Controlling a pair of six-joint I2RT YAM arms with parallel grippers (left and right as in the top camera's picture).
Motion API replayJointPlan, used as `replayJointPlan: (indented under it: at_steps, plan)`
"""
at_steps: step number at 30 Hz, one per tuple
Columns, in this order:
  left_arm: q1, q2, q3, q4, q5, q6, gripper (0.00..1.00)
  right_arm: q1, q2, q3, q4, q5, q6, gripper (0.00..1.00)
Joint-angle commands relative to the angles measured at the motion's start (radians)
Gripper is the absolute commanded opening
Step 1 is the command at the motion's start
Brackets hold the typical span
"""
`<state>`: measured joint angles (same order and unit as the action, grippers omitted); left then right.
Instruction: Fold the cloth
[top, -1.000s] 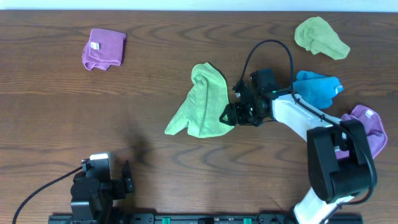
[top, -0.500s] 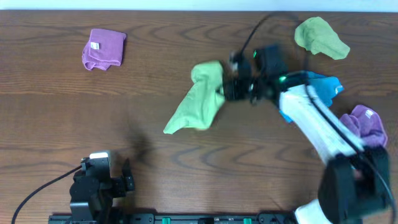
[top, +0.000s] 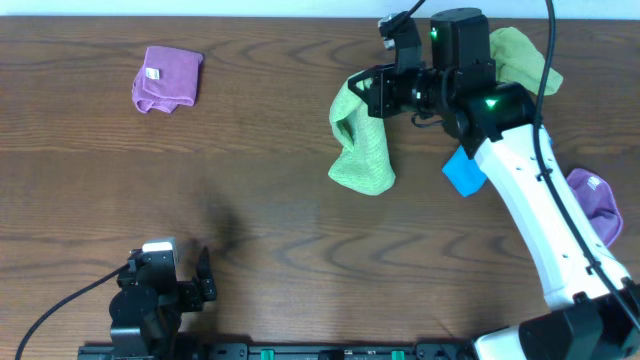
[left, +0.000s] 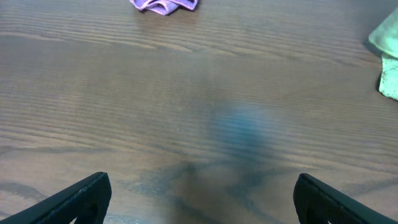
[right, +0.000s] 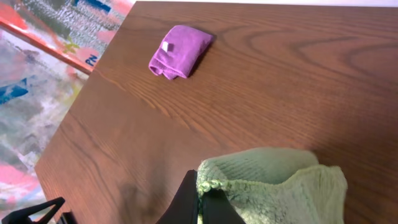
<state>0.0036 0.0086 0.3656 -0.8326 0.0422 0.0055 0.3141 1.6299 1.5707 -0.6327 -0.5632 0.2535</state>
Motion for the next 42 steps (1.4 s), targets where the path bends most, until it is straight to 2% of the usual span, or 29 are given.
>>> replayJointPlan:
  at_steps: [1, 5, 11, 15, 21, 24, 27, 28, 29, 31, 34, 37, 41, 42]
  plan:
    - [-0.004, -0.005, -0.004, 0.003, 0.002, 0.014, 0.95, 0.039, 0.005, 0.015, -0.001, -0.013, 0.004, 0.01]
    - [-0.004, -0.005, -0.004, 0.004, -0.002, 0.014, 0.95, 0.120, -0.003, 0.073, -0.063, -0.013, 0.004, 0.01]
    - [-0.004, -0.005, -0.004, 0.027, -0.027, 0.014, 0.95, 0.225, -0.005, 0.326, -0.408, 0.064, 0.004, 0.01]
    - [-0.004, -0.005, -0.004, 0.030, -0.027, 0.014, 0.95, 0.243, -0.005, 0.382, -0.496, 0.092, 0.051, 0.01]
    - [-0.004, -0.005, -0.004, 0.029, -0.027, 0.014, 0.95, 0.243, 0.089, 0.378, -0.444, 0.175, 0.049, 0.01]
    - [-0.004, -0.005, -0.004, 0.029, -0.027, 0.014, 0.95, 0.241, 0.236, 0.378, -0.288, 0.173, 0.046, 0.01]
    - [-0.004, -0.005, -0.004, 0.029, -0.028, 0.014, 0.95, 0.241, 0.377, 0.378, -0.098, 0.059, 0.093, 0.04]
    - [-0.004, -0.005, -0.004, 0.029, -0.028, 0.014, 0.95, 0.241, 0.409, 0.378, -0.066, 0.011, 0.104, 0.07]
    - [-0.004, -0.005, -0.004, 0.029, -0.027, 0.014, 0.95, 0.243, 0.437, 0.378, -0.053, -0.002, 0.109, 0.24]
    - [-0.004, -0.005, -0.004, 0.028, -0.027, 0.014, 0.95, 0.244, 0.454, 0.378, -0.068, 0.035, 0.098, 0.46]
    - [-0.004, -0.005, -0.004, 0.022, -0.027, 0.014, 0.95, 0.243, 0.444, 0.380, -0.069, 0.074, 0.064, 0.65]
    - [-0.004, -0.005, -0.004, 0.021, -0.027, 0.014, 0.95, 0.220, 0.422, 0.380, -0.132, 0.142, 0.058, 0.74]
    - [-0.004, -0.005, -0.004, 0.021, -0.027, 0.014, 0.95, 0.182, 0.408, 0.380, -0.367, 0.216, -0.035, 0.77]
    - [-0.004, -0.005, -0.004, 0.021, -0.027, 0.014, 0.95, 0.177, 0.409, 0.379, -0.473, 0.220, -0.110, 0.78]
